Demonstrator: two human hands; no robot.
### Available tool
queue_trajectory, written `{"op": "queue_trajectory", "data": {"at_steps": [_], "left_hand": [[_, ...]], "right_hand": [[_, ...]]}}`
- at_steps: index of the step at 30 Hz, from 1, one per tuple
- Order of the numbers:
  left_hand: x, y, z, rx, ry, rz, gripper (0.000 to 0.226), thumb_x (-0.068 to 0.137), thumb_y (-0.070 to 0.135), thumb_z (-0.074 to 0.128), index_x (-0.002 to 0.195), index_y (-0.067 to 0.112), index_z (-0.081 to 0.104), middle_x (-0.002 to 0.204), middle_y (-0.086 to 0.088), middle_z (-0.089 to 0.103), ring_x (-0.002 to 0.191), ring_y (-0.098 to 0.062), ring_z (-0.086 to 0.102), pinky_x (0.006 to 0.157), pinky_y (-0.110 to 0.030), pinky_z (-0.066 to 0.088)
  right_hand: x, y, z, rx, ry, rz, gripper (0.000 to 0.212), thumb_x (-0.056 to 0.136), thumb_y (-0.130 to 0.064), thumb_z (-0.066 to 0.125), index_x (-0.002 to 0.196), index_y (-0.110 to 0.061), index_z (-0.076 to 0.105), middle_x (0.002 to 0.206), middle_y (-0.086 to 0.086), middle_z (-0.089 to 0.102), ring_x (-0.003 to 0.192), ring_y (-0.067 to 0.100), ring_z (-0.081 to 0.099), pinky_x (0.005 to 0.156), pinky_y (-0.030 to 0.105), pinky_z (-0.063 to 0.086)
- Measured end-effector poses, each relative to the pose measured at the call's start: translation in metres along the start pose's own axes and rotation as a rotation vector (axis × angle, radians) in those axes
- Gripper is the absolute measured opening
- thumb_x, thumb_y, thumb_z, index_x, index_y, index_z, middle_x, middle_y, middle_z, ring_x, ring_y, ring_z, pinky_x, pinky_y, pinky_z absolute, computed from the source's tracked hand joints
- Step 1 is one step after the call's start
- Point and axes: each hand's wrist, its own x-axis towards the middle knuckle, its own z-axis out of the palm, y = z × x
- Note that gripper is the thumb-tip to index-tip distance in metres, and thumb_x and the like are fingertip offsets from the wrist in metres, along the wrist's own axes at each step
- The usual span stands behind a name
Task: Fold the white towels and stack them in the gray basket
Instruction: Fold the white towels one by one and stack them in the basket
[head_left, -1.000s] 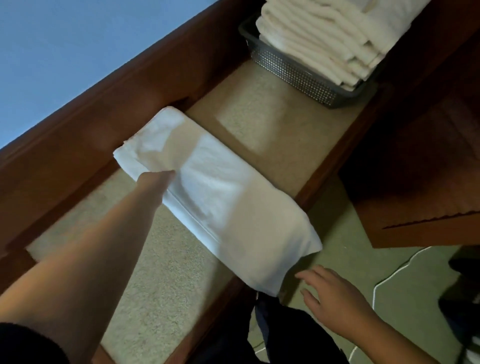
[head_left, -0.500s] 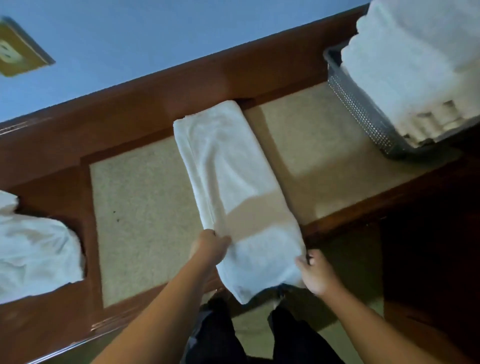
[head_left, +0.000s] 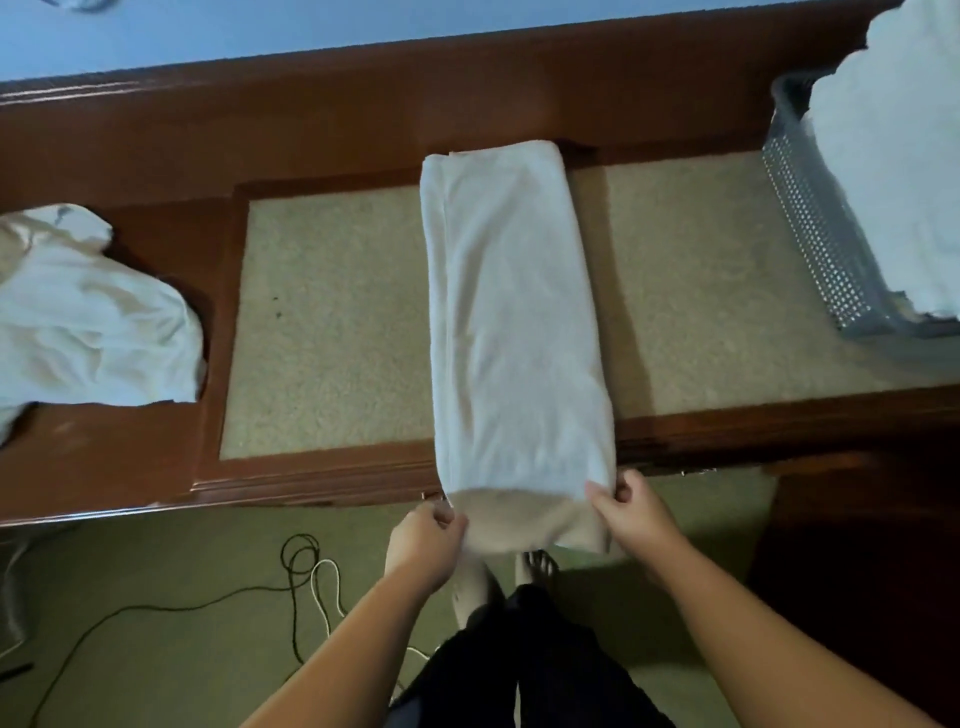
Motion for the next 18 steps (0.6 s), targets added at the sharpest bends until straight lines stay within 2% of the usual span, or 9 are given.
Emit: {"op": "queue_trajectory", "data": {"at_steps": [1,3,6,8,9,11,13,15,18], "left_hand": [[0.001,-0.005,0.004,-0.032,-0.009,-0.017,0.018,0.093,0.045,0.07,0.097,0.029,0.064,0.092,0.011,0.066,0.101,-0.022,0.066,0.089,-0.036,0.054],[0.003,-0.009,0.011,-0.128,-0.028,-0.056,0.05,0.083,0.059,0.075,0.117,0.026,0.059,0.11,0.007,0.067,0.112,-0.024,0.063,0.096,-0.041,0.054],[0.004,0.002,0.011,-0.443,-0.111,-0.167,0.117,0.062,0.077,0.083,0.151,0.016,0.038,0.144,-0.003,0.057,0.128,-0.027,0.056,0.109,-0.049,0.048],[0.003,0.013,0.006,-0.568,-0.162,-0.207,0.138,0.059,0.079,0.085,0.162,0.014,0.02,0.16,-0.008,0.041,0.143,-0.032,0.045,0.118,-0.052,0.038],[0.0,0.019,0.004,-0.588,-0.205,-0.214,0.141,0.06,0.078,0.085,0.164,0.013,0.016,0.163,-0.008,0.037,0.146,-0.032,0.041,0.119,-0.053,0.033],[-0.004,0.026,0.003,-0.651,-0.271,-0.224,0.135,0.055,0.077,0.088,0.159,0.014,0.029,0.153,-0.001,0.048,0.137,-0.026,0.049,0.115,-0.049,0.034],[-0.011,0.029,0.0,-0.75,-0.289,-0.211,0.098,0.065,0.064,0.089,0.14,0.015,0.051,0.127,0.006,0.064,0.112,-0.014,0.061,0.103,-0.04,0.039],[-0.017,0.026,0.002,-0.806,-0.256,-0.194,0.071,0.074,0.047,0.09,0.128,0.013,0.061,0.113,0.002,0.075,0.101,-0.019,0.071,0.092,-0.04,0.053],[-0.038,0.02,-0.005,-0.819,-0.256,-0.165,0.063,0.072,0.036,0.091,0.122,0.009,0.064,0.104,-0.005,0.08,0.094,-0.026,0.077,0.085,-0.043,0.063]], "right_hand": [[0.001,0.003,0.001,-0.011,-0.005,-0.001,0.031,0.095,-0.038,0.071,0.116,-0.019,0.058,0.108,-0.001,0.071,0.095,0.017,0.069,0.077,0.039,0.058],[0.003,0.011,0.001,-0.05,-0.042,-0.005,0.03,0.095,-0.036,0.072,0.115,-0.018,0.06,0.108,-0.001,0.071,0.095,0.017,0.069,0.07,0.033,0.054],[0.003,0.021,-0.001,-0.023,-0.126,0.015,0.029,0.095,-0.037,0.073,0.114,-0.015,0.068,0.104,0.003,0.076,0.094,0.023,0.073,0.076,0.04,0.06],[0.0,0.023,-0.002,0.068,-0.163,0.026,0.032,0.095,-0.035,0.074,0.115,-0.011,0.07,0.103,0.005,0.078,0.095,0.025,0.075,0.085,0.046,0.062],[-0.002,0.024,-0.003,0.096,-0.17,0.024,0.032,0.095,-0.034,0.074,0.116,-0.01,0.07,0.103,0.005,0.079,0.096,0.024,0.076,0.09,0.049,0.061],[-0.008,0.023,-0.006,0.161,-0.196,0.02,0.032,0.096,-0.028,0.073,0.121,-0.009,0.068,0.107,0.005,0.079,0.1,0.024,0.076,0.095,0.051,0.059],[-0.019,0.018,-0.008,0.286,-0.24,0.034,0.033,0.097,-0.019,0.071,0.127,-0.006,0.063,0.112,0.009,0.078,0.103,0.026,0.075,0.095,0.048,0.059],[-0.035,0.009,-0.014,0.392,-0.265,0.046,0.035,0.095,-0.015,0.073,0.126,-0.004,0.062,0.113,0.012,0.077,0.103,0.029,0.075,0.093,0.048,0.06],[-0.058,-0.007,-0.03,0.378,-0.236,-0.031,0.074,0.065,-0.048,0.093,0.122,-0.01,0.067,0.111,0.008,0.078,0.102,0.028,0.076,0.093,0.047,0.059]]}}
